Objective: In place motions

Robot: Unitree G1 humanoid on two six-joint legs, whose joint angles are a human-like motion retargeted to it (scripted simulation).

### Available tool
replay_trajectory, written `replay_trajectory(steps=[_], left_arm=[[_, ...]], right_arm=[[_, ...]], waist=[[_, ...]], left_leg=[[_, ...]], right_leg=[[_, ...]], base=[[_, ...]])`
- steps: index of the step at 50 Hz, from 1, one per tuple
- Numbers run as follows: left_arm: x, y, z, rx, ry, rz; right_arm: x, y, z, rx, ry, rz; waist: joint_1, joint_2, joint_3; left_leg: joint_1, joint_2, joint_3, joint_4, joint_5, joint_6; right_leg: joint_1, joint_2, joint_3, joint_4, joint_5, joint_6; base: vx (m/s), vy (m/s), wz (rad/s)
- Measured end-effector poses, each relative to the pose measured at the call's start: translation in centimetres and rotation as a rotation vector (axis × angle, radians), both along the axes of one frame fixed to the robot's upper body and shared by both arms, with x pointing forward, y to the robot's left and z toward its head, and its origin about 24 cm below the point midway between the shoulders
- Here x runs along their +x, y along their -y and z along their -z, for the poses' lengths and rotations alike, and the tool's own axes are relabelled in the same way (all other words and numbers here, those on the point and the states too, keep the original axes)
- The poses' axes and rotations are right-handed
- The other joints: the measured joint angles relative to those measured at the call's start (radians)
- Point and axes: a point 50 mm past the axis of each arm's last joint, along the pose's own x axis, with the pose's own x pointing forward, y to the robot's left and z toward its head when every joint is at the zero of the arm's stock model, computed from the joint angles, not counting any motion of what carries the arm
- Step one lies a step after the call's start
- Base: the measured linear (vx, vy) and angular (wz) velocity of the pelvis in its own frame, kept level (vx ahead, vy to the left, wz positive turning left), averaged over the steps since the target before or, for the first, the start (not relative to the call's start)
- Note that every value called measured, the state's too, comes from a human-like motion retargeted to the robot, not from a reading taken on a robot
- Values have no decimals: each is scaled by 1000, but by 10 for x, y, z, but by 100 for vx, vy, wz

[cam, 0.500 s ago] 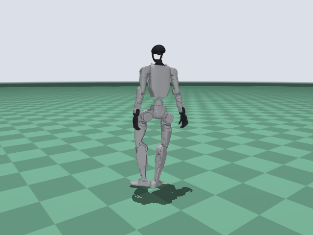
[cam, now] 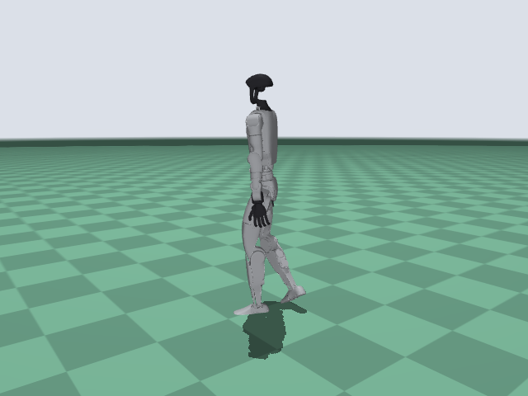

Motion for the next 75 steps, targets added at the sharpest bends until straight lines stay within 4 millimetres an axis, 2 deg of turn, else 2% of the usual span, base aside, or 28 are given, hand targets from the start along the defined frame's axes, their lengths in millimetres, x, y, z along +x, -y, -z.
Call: replay_trajectory(steps=[5,10,13,15,16,17,18,19,22,25,30,34,38,40,42,45,48,52,57,62,66,72,75], left_arm=[[8,-2,-1,-67,12,20],[14,4,1,-71,43,9],[12,12,2,-85,34,13],[6,17,3,-100,18,16],[4,18,3,-107,9,16],[2,20,3,-112,-1,18],[-1,23,3,-115,-11,22],[-3,27,4,-113,-20,22],[-8,38,5,-87,-29,-11],[-16,44,5,-95,-37,-35],[-23,42,3,-94,-72,-28],[-22,40,3,-94,-76,-52],[-11,40,4,-102,-47,-54],[-2,40,5,-99,-16,-45],[7,41,6,-80,20,-27],[15,42,7,-46,58,12],[16,43,7,-41,60,63],[8,43,7,-49,30,114],[-3,44,6,-70,-25,107],[-7,45,5,-96,-39,51],[-9,44,5,-100,-43,33],[-9,43,4,-147,-68,63],[-6,42,5,-149,-58,91]], right_arm=[[-3,-7,2,3,-12,-76],[-12,-9,3,-22,-44,-128],[-19,-11,4,-13,-73,-109],[-25,-13,5,-9,-90,-87],[-28,-15,5,-6,-98,-72],[-32,-16,6,-5,-106,-54],[-36,-17,6,-5,-117,-32],[-39,-17,6,-7,-129,-8],[-46,-18,6,-9,-166,39],[-50,-18,6,-11,-196,36],[-50,-18,6,-21,-206,-20],[-42,-20,6,-5,-185,-76],[-33,-22,6,14,-150,-74],[-29,-22,6,14,-131,-58],[-26,-20,6,1,-116,-42],[-27,-15,5,-28,-113,-33],[-32,-12,5,-48,-136,-36],[-45,-10,5,-62,-179,-17],[-62,-12,5,-69,-235,18],[-68,-16,5,-57,-263,13],[-65,-18,5,-44,-258,-20],[-52,-18,6,-31,-227,-66],[-46,-17,6,-25,-208,-72]], waist=[[-31,25,-9],[-59,15,0],[-90,-9,20],[-94,-30,24],[-68,-35,17],[-46,-39,9],[-33,-40,0],[-31,-37,-4],[7,-26,-10],[-60,-20,-32],[-102,-22,-44],[-55,-30,-52],[-55,-34,-49],[-48,-35,-46],[-11,-38,-38],[32,-48,-33],[43,-40,-43],[72,-20,-59],[77,2,-76],[121,-12,-72],[107,-10,-73],[7,3,-69],[20,0,-62]], left_leg=[[-40,-1,-128,8,30,-7],[-40,-52,-245,9,45,-5],[-2,-110,-315,-6,52,0],[34,-148,-339,-27,55,3],[45,-149,-329,-38,56,0],[53,-153,-324,-48,57,-2],[56,-162,-331,-53,58,-3],[62,-170,-352,-57,61,-2],[76,-172,-367,-57,60,-4],[71,-203,-455,-44,60,-6],[62,-227,-542,-18,69,-20],[52,-216,-529,-12,74,-32],[33,-220,-548,-3,93,-40],[19,-220,-526,11,88,-48],[4,-208,-402,33,72,-36],[11,-169,-156,53,45,18],[46,-134,-10,45,35,25],[73,-115,96,-26,23,31],[81,-105,84,-82,45,11],[90,-112,120,-109,56,11],[92,-127,103,-129,64,19],[74,-143,1,-127,72,24],[76,-141,12,-125,69,26]], right_leg=[[-89,56,103,-6,-78,-34],[-171,161,356,-176,-189,-47],[-169,212,559,-357,-234,-95],[-147,220,617,-471,-171,-170],[-133,232,683,-468,-194,-154],[-123,222,665,-473,-204,-154],[-117,164,482,-492,-190,-183],[-106,152,409,-507,-188,-193],[-67,172,434,-544,-192,-191],[-28,191,343,-613,-186,-239],[9,180,252,-666,-169,-245],[12,167,273,-668,-168,-230],[4,161,256,-673,-169,-230],[-4,159,251,-674,-170,-231],[-13,160,274,-672,-166,-234],[-19,154,305,-673,-159,-238],[-24,161,319,-673,-156,-238],[-25,188,360,-668,-156,-240],[-26,207,355,-668,-152,-243],[-9,225,388,-680,-151,-262],[-14,234,371,-683,-147,-273],[-32,211,267,-682,-136,-265],[-31,201,276,-679,-129,-255]], base=[[10,-19,146],[4,-10,136],[5,2,140],[7,12,72],[9,14,4],[9,15,-9],[6,16,47],[3,18,102],[0,16,39],[0,14,139],[-4,10,97],[-12,6,-10],[-20,4,35],[-22,3,18],[-17,4,-39],[-12,3,-41],[1,5,-20],[8,4,-42],[6,-1,0],[4,-2,-32],[3,-2,25],[2,-5,83],[5,-6,-19]])
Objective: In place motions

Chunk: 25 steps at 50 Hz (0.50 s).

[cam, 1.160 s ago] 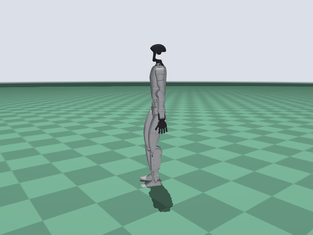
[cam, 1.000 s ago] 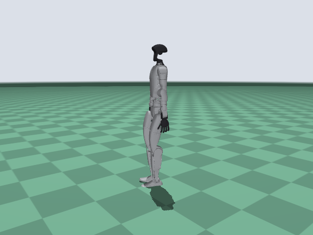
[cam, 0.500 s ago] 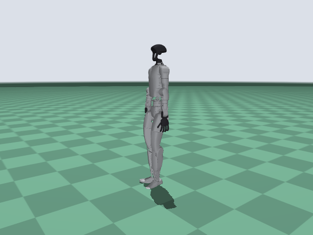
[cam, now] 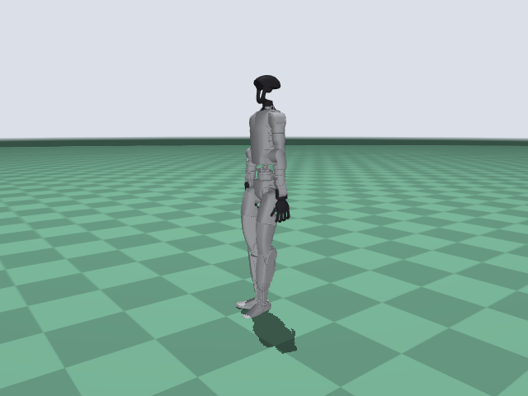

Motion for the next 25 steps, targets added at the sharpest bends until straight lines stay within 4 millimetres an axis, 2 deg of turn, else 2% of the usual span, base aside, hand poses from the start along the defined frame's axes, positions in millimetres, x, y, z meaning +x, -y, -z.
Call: replay_trajectory(steps=[8,14,18,25], left_arm=[[-1,-2,0,-10,3,16],[-3,-3,-1,-8,-9,-3],[-3,-4,-1,-6,-5,-11],[-3,-4,-1,-9,-5,-21]], right_arm=[[5,2,0,-7,27,18],[1,5,-1,-11,13,24],[-3,5,-1,-12,-4,31],[-8,6,-1,-8,-21,31]], waist=[[36,-2,-6],[24,-2,-14],[-34,-1,-19],[-30,-4,-24]], left_leg=[[10,3,28,-20,-1,4],[14,3,3,-30,-3,1],[23,1,-68,-32,-5,-16],[35,-6,-77,-41,-2,-15]], right_leg=[[0,-3,25,7,13,13],[0,-7,1,8,16,20],[7,-26,-68,1,15,28],[23,-31,-81,-9,25,32]], base=[[13,-6,-18],[13,-9,19],[10,-8,85],[10,-7,8]])
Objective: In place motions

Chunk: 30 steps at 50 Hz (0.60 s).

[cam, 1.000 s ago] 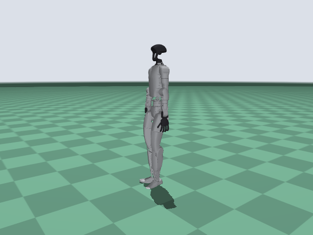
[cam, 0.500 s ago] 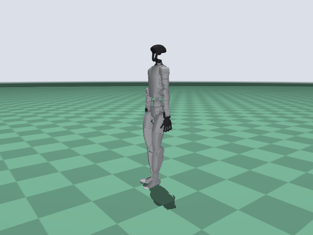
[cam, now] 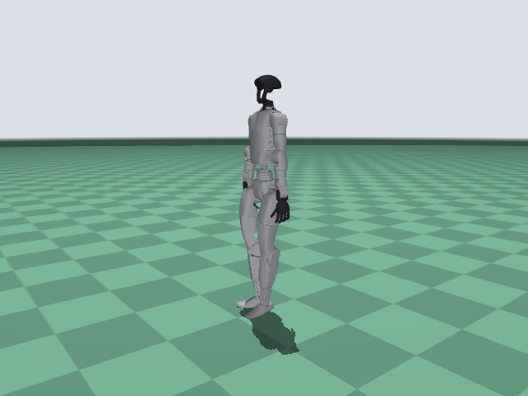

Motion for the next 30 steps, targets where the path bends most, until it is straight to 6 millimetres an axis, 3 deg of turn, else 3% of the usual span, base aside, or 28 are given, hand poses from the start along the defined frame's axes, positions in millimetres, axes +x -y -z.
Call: replay_trajectory(steps=[13,30], left_arm=[[9,-2,1,-5,36,0],[3,-2,0,14,3,1]], right_arm=[[-3,2,0,-4,-9,2],[4,3,0,-3,17,-1]], waist=[[11,-2,-3],[44,-9,-3]], left_leg=[[14,-10,-38,2,-6,4],[12,-33,-85,11,0,2]], right_leg=[[30,-6,-37,3,-4,12],[60,-29,-81,-7,3,18]], base=[[14,-5,15],[18,3,16]])
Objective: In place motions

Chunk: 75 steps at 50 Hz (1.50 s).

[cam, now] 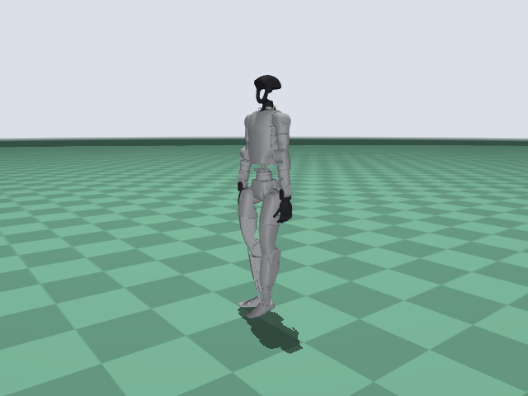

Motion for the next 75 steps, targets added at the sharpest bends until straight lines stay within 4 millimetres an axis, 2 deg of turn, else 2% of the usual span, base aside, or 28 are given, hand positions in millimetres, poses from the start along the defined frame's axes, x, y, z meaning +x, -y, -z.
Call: replay_trajectory(steps=[13,30,52,61,75], left_arm=[[12,4,1,5,42,11],[-1,3,0,24,9,-8],[-6,1,0,29,2,-21],[-2,-1,0,32,15,-23],[1,-1,0,26,24,-15]], right_arm=[[-9,2,-1,-1,-28,9],[-5,2,-1,2,-14,4],[-6,2,-1,4,-20,-4],[-10,3,-1,1,-40,-10],[-8,0,-1,6,-41,-16]], waist=[[49,-20,3],[48,-15,-2],[-3,-9,4],[-26,-13,4],[-73,16,-1]], left_leg=[[-2,-20,-42,7,8,0],[-9,-18,-48,13,6,0],[1,10,13,4,-13,-2],[16,22,51,-1,-25,-3],[21,41,92,-8,-35,-5]], right_leg=[[23,-17,-37,-2,1,5],[21,-18,-41,3,11,3],[-11,1,17,11,44,-11],[-23,9,50,17,58,-16],[-40,24,83,21,75,-20]], base=[[7,5,15],[0,0,0],[-13,-6,-15],[-25,5,-24],[-14,11,-16]])
